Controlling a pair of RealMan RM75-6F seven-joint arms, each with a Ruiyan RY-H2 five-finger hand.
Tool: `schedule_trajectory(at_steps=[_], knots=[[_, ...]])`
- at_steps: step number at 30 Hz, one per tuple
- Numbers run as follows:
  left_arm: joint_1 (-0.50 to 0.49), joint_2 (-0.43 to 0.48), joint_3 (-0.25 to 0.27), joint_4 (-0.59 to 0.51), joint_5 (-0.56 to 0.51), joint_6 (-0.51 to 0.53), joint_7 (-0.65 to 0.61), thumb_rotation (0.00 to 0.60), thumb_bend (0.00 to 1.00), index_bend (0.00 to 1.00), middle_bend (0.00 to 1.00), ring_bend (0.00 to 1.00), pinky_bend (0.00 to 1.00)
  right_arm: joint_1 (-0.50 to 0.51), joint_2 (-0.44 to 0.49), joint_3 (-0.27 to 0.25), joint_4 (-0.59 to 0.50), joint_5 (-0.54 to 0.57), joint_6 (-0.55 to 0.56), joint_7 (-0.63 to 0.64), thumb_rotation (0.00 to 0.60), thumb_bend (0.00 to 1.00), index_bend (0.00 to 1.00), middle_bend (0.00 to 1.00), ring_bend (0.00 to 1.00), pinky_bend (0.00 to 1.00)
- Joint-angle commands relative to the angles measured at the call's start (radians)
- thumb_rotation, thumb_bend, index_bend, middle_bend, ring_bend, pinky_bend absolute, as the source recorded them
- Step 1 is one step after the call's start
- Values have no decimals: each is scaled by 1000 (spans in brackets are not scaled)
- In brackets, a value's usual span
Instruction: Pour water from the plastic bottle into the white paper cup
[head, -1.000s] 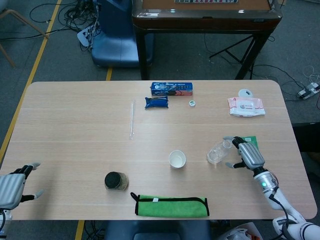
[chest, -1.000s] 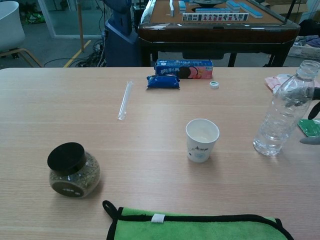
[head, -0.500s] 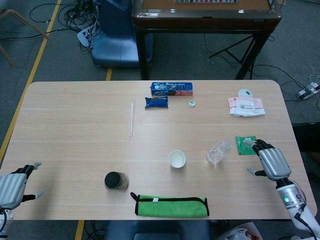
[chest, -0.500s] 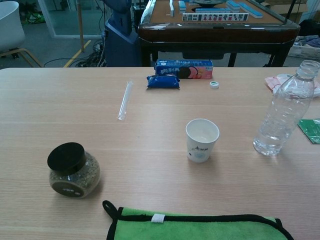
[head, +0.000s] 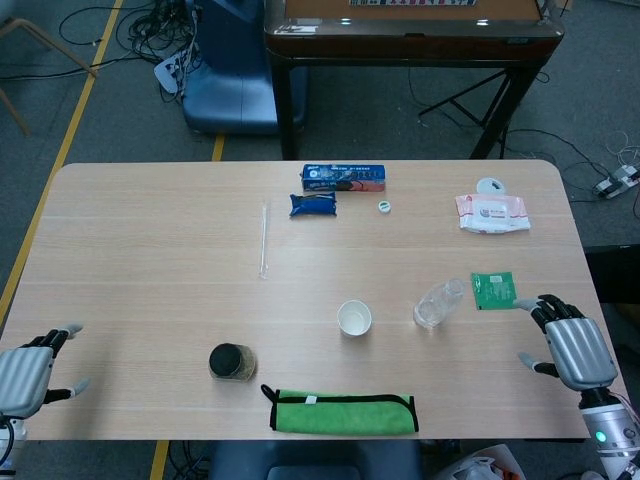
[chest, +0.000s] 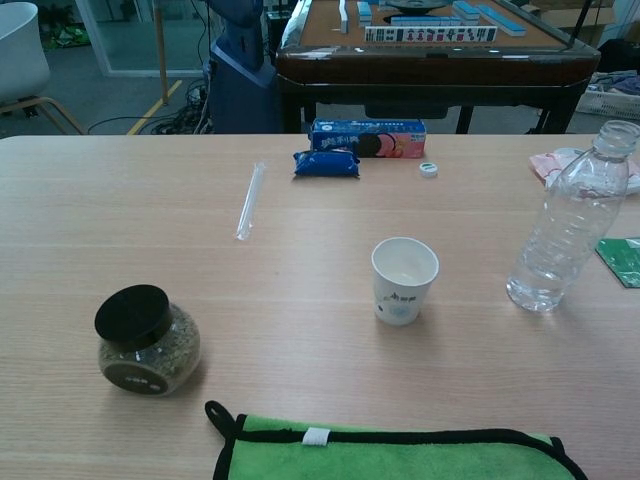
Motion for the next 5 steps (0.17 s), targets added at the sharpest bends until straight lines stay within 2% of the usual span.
schedule_trajectory(at_steps=[1, 5], knots=[[-1, 0, 0, -2, 1, 0, 1, 600, 38, 249, 337, 419, 575, -8, 2, -2, -3, -5, 5, 0, 600, 0, 284, 325, 203, 359], [-4, -1, 1, -2, 4, -3, 6, 600, 39, 249, 337, 419, 575, -16, 6, 1, -3, -4, 3, 3, 600, 0, 284, 325, 203, 359]])
